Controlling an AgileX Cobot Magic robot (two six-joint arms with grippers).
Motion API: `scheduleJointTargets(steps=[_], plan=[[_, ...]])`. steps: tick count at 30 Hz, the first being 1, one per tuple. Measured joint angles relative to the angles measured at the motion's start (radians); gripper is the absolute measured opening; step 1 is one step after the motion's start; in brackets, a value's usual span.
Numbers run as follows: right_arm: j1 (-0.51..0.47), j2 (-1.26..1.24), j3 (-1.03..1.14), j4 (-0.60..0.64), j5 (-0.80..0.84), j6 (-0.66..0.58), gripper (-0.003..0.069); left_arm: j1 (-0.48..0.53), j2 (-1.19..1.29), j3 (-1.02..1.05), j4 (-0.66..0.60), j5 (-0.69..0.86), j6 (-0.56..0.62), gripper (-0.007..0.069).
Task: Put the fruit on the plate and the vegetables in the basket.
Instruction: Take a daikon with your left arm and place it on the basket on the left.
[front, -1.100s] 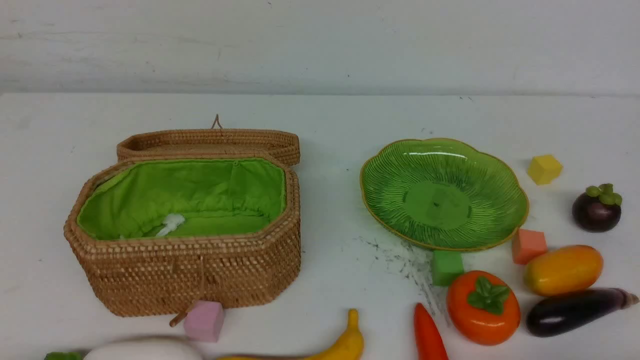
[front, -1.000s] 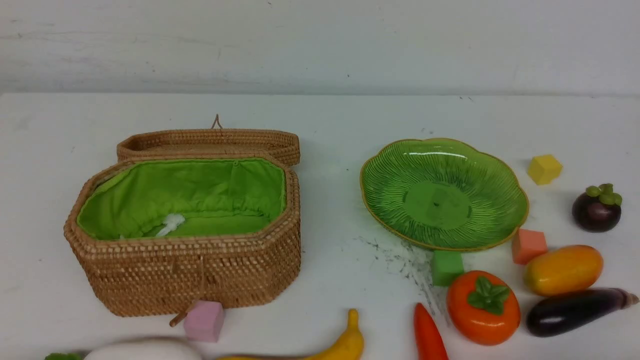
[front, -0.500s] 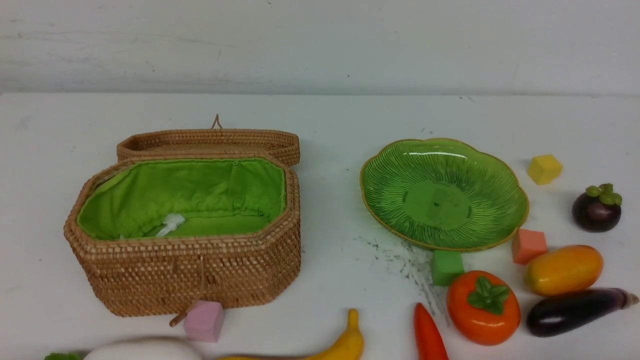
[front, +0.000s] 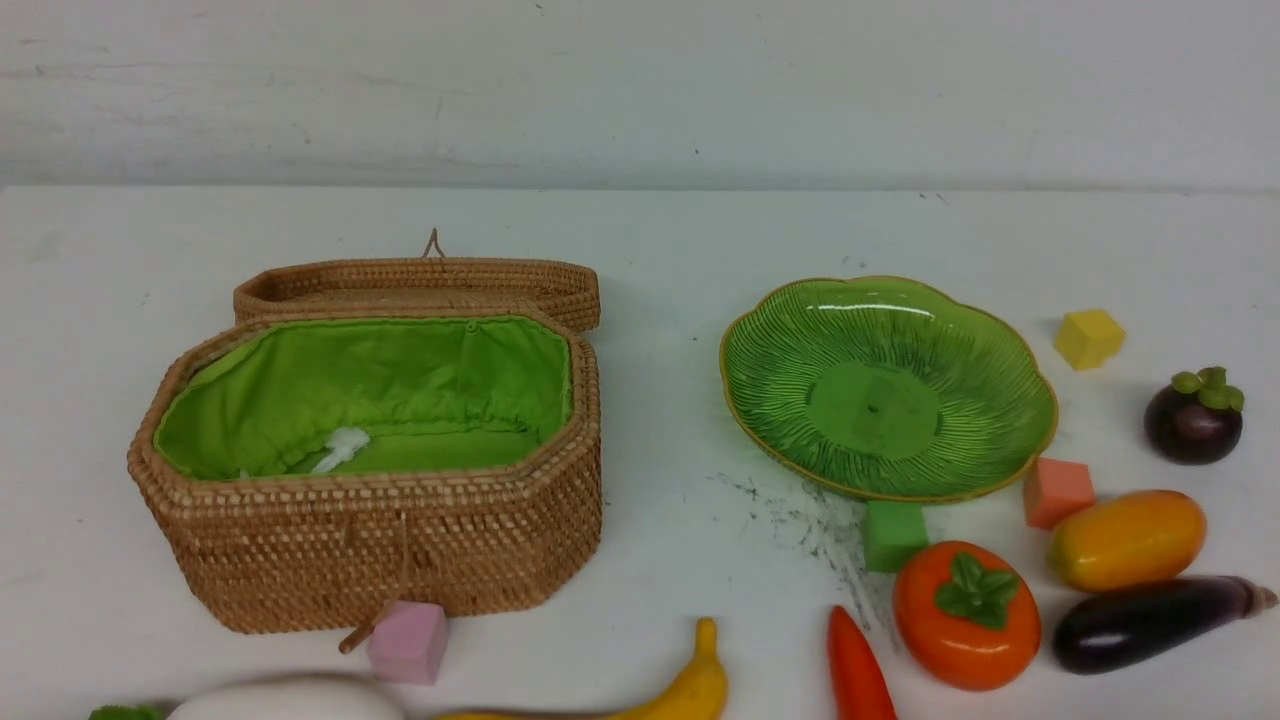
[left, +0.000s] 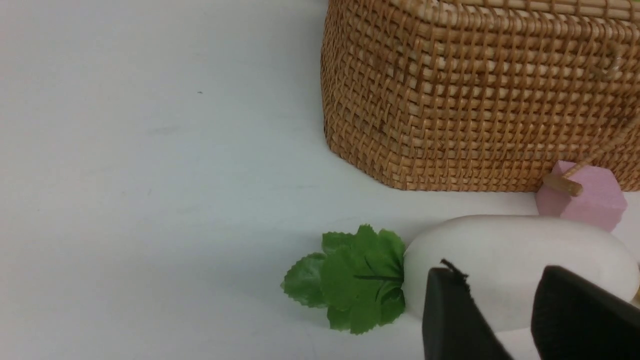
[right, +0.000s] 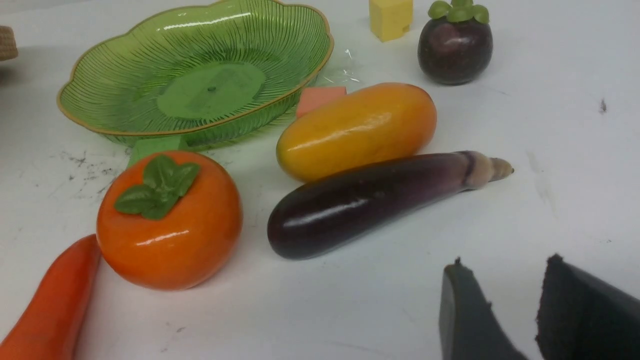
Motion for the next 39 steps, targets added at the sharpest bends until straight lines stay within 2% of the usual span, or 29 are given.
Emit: scheduleJointTargets(steps=[9,15,23,29,31,33,36,39], plan=[[0.000,0.000,0.000,0.000,0.000,0.000,0.0242,0.000,0.000,0.000,0.000,0.000,0.000,0.0239],[0.000,0.000,0.000,0.000,0.000,0.001,0.0242,0.000,0.000,0.000,0.058,0.000,0.000,0.0239],[0.000,0.000,0.000,0.000,0.000,0.001,0.0242,0.000,0.000,0.000,0.065,-0.007,-0.005,0.0239],[0.000,0.000,0.000,-0.007,0.000,0.001,0.0242,0.000,0.000,0.000,-0.111,-0.151,-0.113,0.0239],[0.000,0.000,0.000,-0.011,0.000,0.001,0.0242,0.000,0.000,0.000,-0.256,-0.268,-0.197,0.0239],[0.000,0.000,0.000,-0.015,0.000,0.001,0.0242,0.000,0.000,0.000,-0.338,-0.407,-0.225,0.0239],[0.000,0.000,0.000,-0.018,0.000,0.001,0.0242,0.000,0.000,0.000,-0.376,-0.581,-0.233,0.0239],[0.000,0.000,0.000,-0.018,0.000,0.001,0.0242,0.000,0.000,-0.052,-0.385,-0.625,-0.236,0.0239]])
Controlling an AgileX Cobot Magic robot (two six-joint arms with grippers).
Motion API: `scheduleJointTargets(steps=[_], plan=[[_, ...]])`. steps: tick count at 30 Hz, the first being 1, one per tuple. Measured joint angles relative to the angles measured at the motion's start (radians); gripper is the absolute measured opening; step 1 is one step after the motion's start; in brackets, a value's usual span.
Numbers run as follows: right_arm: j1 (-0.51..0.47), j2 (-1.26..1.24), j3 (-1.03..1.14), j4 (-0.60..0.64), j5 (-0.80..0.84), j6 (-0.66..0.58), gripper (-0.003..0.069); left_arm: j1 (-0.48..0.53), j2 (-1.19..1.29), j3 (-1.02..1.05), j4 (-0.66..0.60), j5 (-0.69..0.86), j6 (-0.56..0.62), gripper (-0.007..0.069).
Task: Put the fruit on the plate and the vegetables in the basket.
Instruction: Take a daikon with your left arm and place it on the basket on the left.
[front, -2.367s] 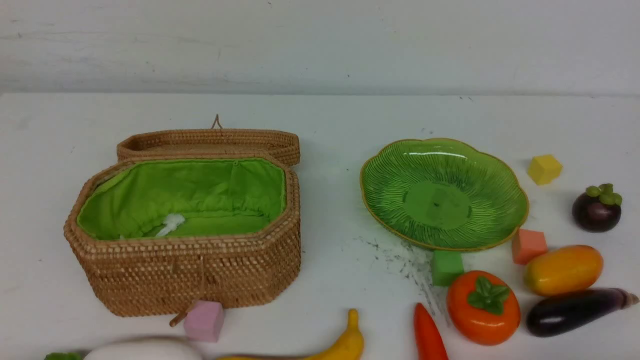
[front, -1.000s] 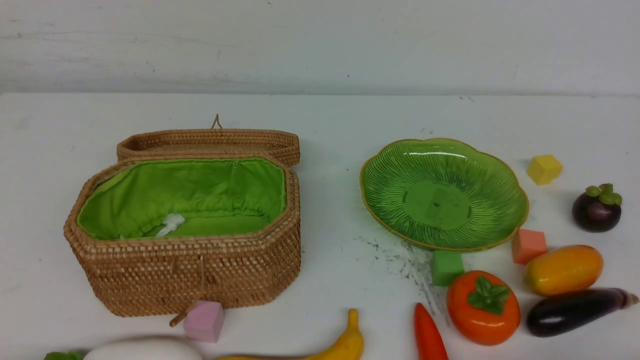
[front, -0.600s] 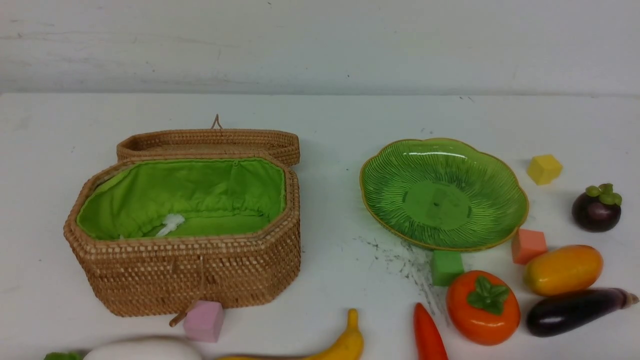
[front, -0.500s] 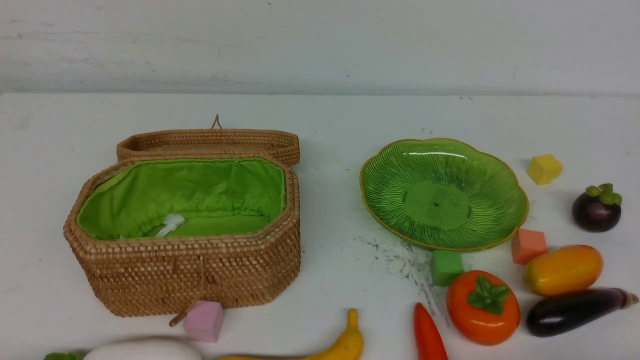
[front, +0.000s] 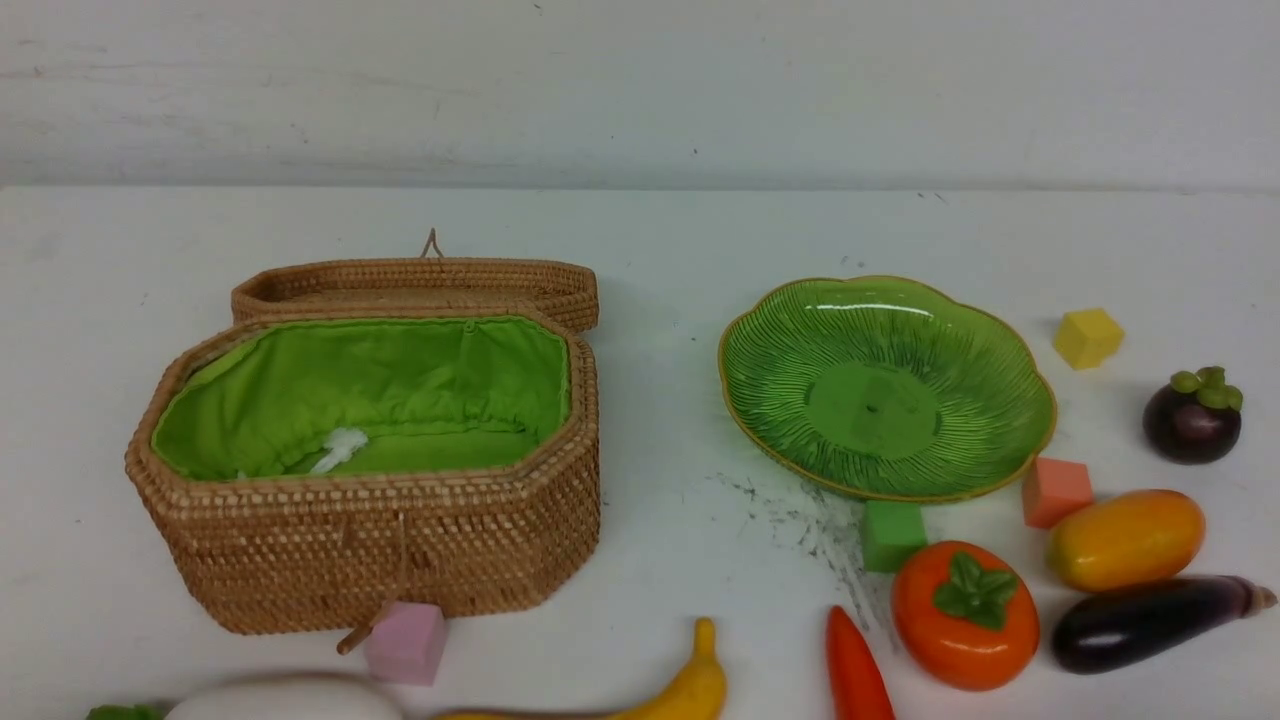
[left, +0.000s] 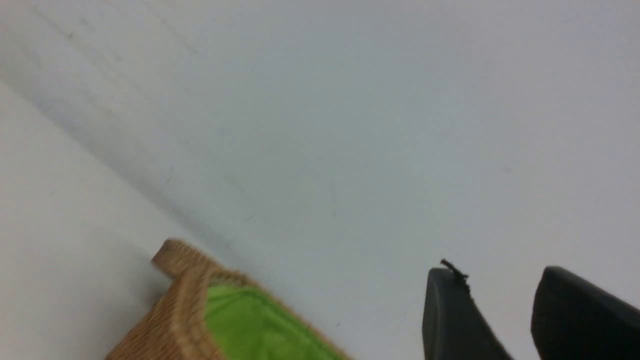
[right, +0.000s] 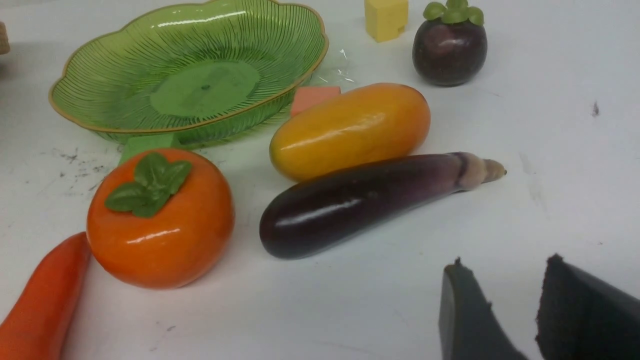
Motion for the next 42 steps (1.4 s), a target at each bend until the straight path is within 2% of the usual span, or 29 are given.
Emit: scheduleJointTargets(steps=[6,8,9,12,15,19,22,26,29,33,38,40,41,42], plan=[[0.000,0.000,0.000,0.000,0.000,0.000,0.0242,0.000,0.032,-0.253,0.063,0.168,0.007,0.0239],[0.000,0.000,0.000,0.000,0.000,0.000,0.0242,0.000,0.104,-0.371,0.095,0.291,0.010,0.0239],[0.000,0.000,0.000,0.000,0.000,0.000,0.0242,0.000,0.167,-0.451,0.114,0.412,0.015,0.0239],[0.000,0.000,0.000,0.000,0.000,0.000,0.0242,0.000,0.266,-0.539,0.134,0.558,0.024,0.0239],[0.000,0.000,0.000,0.000,0.000,-0.001,0.0242,0.000,0.431,-0.641,0.178,0.807,0.067,0.0239],[0.000,0.000,0.000,0.000,0.000,-0.001,0.0242,0.000,0.572,-0.662,0.205,0.943,0.130,0.0239],[0.000,0.000,0.000,0.000,0.000,-0.001,0.0242,0.000,0.651,-0.666,0.210,0.987,0.233,0.0239],[0.000,0.000,0.000,0.000,0.000,-0.001,0.0242,0.000,0.814,-0.668,0.197,1.221,0.658,0.0239],[0.000,0.000,0.000,0.000,-0.001,-0.001,0.0242,0.000,0.915,-0.668,0.137,1.335,0.885,0.0240],[0.000,0.000,0.000,0.000,-0.001,-0.001,0.0242,0.000,1.017,-0.675,0.074,1.321,0.993,0.0269],[0.000,0.000,0.000,0.000,-0.001,-0.001,0.0242,0.000,1.118,-0.716,0.122,1.249,1.049,0.0379],[0.000,0.000,0.000,0.000,-0.001,-0.001,0.0242,-0.002,1.190,-0.734,0.134,1.221,1.088,0.0471],[0.000,0.000,0.000,0.000,-0.001,-0.001,0.0242,-0.003,1.202,-0.736,0.134,1.220,1.091,0.0479],[0.000,0.000,0.000,0.000,-0.001,-0.001,0.0242,-0.022,1.242,-0.743,0.135,1.216,1.121,0.0534]])
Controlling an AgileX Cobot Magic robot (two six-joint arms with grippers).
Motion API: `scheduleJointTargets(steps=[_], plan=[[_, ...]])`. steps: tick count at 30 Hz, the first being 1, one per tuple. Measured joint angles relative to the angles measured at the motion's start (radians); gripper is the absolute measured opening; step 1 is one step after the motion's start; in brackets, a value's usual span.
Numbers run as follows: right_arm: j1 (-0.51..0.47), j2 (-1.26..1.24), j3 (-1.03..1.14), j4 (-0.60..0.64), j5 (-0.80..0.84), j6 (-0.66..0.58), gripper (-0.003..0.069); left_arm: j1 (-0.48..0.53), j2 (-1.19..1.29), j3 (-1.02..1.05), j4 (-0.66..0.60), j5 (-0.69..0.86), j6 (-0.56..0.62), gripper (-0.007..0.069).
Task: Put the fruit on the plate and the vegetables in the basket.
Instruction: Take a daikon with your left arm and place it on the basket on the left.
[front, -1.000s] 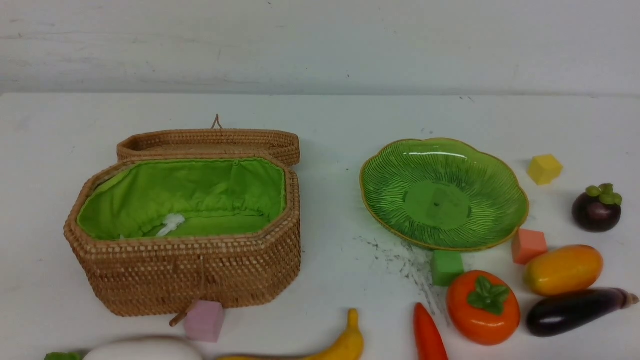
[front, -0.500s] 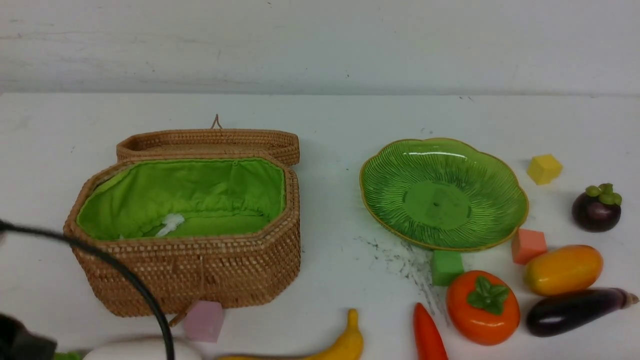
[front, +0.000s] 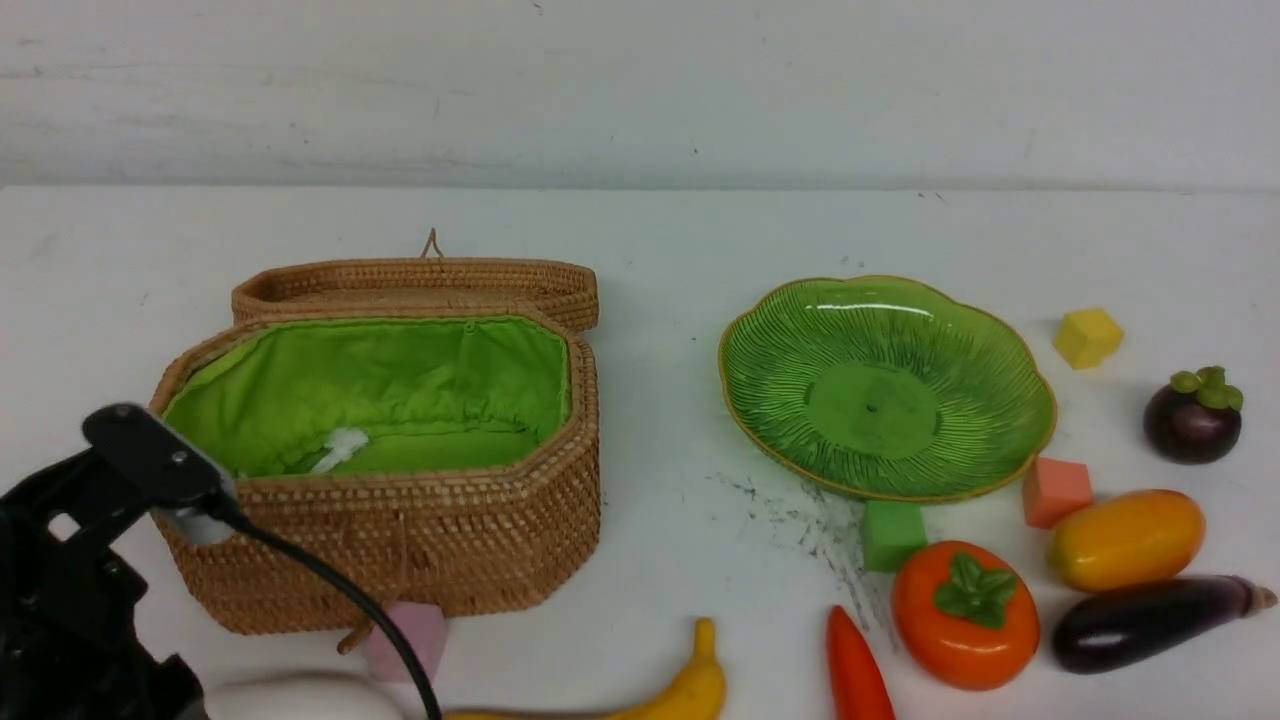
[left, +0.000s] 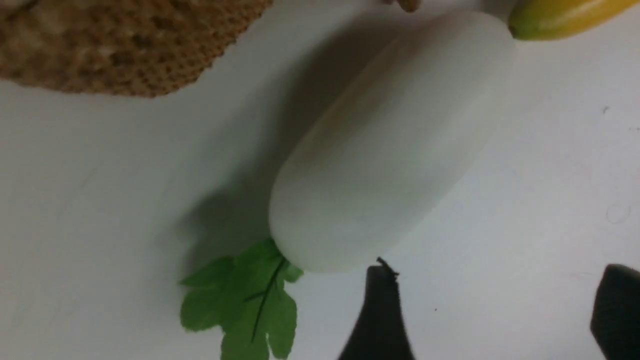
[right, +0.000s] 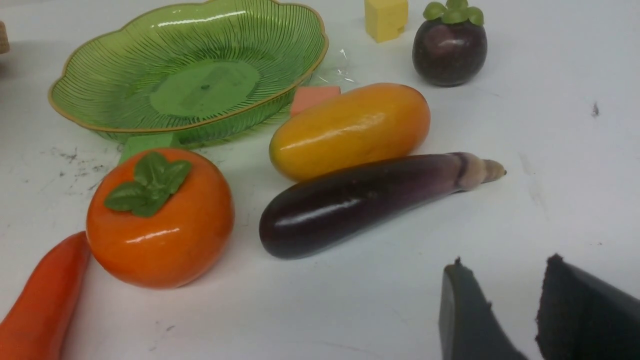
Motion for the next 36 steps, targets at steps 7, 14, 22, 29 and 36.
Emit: scheduleJointTargets(steps=[7,14,22,29,36], plan=[[0.000,0.000,0.000,0.000,0.000,0.000,0.0242,-0.167,0.141,-0.052,0.109,-0.022,0.070,0.0627],[0.000,0.000,0.000,0.000,0.000,0.000,0.0242,-0.215,0.217,-0.077,0.263,-0.101,0.038,0.0575],[0.000,0.000,0.000,-0.005,0.000,0.000,0.0242,-0.215,0.358,-0.081,0.261,-0.129,0.031,0.0571],[0.000,0.000,0.000,-0.006,0.000,0.000,0.0242,-0.216,0.396,-0.094,0.205,-0.118,0.031,0.0567],[0.000,0.000,0.000,-0.009,0.000,0.000,0.0242,-0.216,0.401,-0.100,0.159,-0.046,0.030,0.0528]])
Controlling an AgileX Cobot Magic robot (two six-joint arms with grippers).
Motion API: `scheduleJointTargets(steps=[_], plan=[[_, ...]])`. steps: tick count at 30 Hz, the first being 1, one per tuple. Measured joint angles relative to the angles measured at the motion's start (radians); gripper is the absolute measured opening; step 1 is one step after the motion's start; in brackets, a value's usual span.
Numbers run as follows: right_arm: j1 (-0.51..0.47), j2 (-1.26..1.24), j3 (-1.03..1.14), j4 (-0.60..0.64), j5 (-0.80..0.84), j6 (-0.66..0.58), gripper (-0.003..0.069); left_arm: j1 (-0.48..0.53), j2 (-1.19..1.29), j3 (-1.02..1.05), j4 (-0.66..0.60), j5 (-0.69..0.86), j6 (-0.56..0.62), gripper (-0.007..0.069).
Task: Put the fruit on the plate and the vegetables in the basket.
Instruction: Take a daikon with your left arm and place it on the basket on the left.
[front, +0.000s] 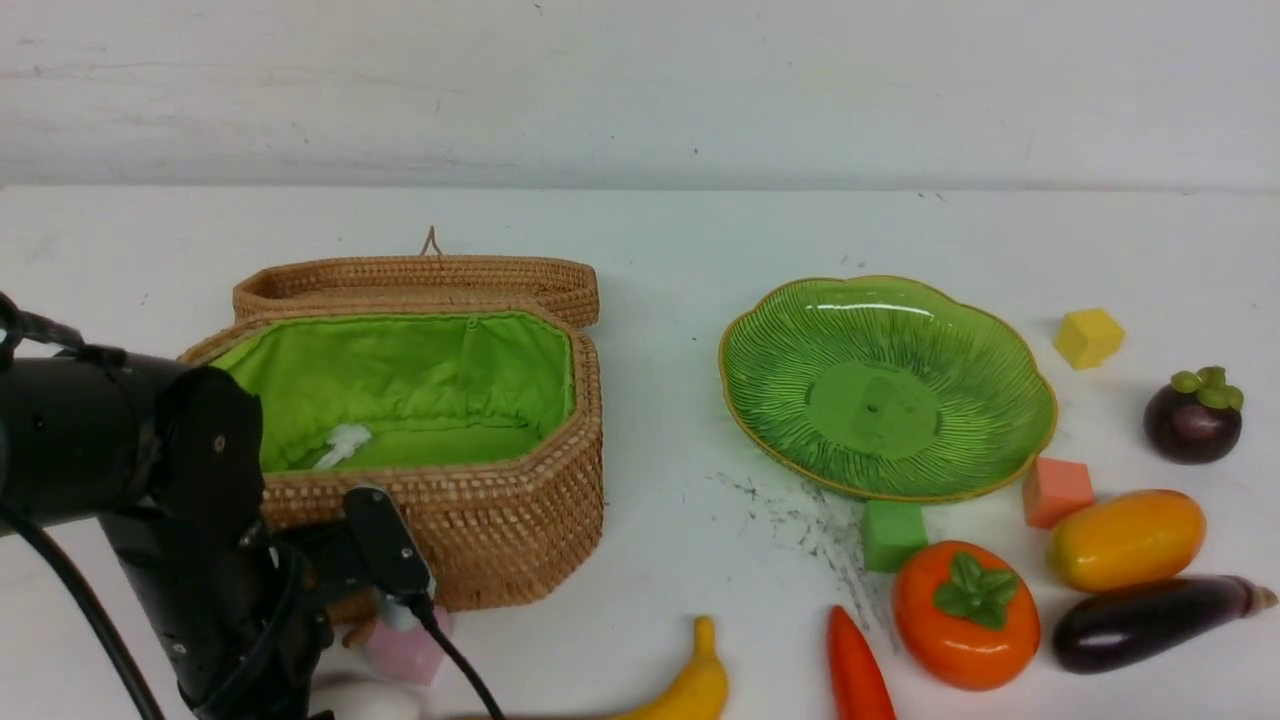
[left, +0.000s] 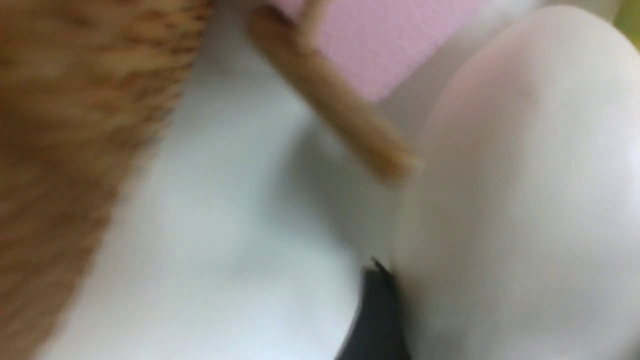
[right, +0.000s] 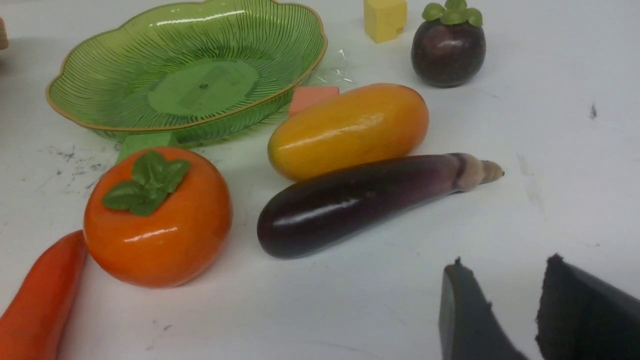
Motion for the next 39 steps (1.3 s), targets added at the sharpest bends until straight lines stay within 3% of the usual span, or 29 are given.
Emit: scheduleJointTargets(steps=[9,19,30,33,39], plan=[[0.000,0.000,0.000,-0.006,0.000,0.000,0.0242,0.000,-0.021,0.007,-0.027,0.123,-0.002,0.0528],[0.000,0.000,0.000,-0.014,0.000,0.000,0.0242,0.000,-0.317,-0.001,-0.027,0.164,-0.002,0.0528],[0.000,0.000,0.000,-0.023,0.000,0.000,0.0242,0.000,-0.410,-0.221,0.179,-0.258,0.010,0.0528],[0.000,0.000,0.000,-0.025,0.000,0.000,0.0242,0.000,-0.317,-0.236,0.253,-0.408,0.061,0.0528],[0.000,0.000,0.000,-0.025,0.000,0.000,0.0242,-0.004,-0.120,-0.236,0.310,-0.492,0.129,0.0528]])
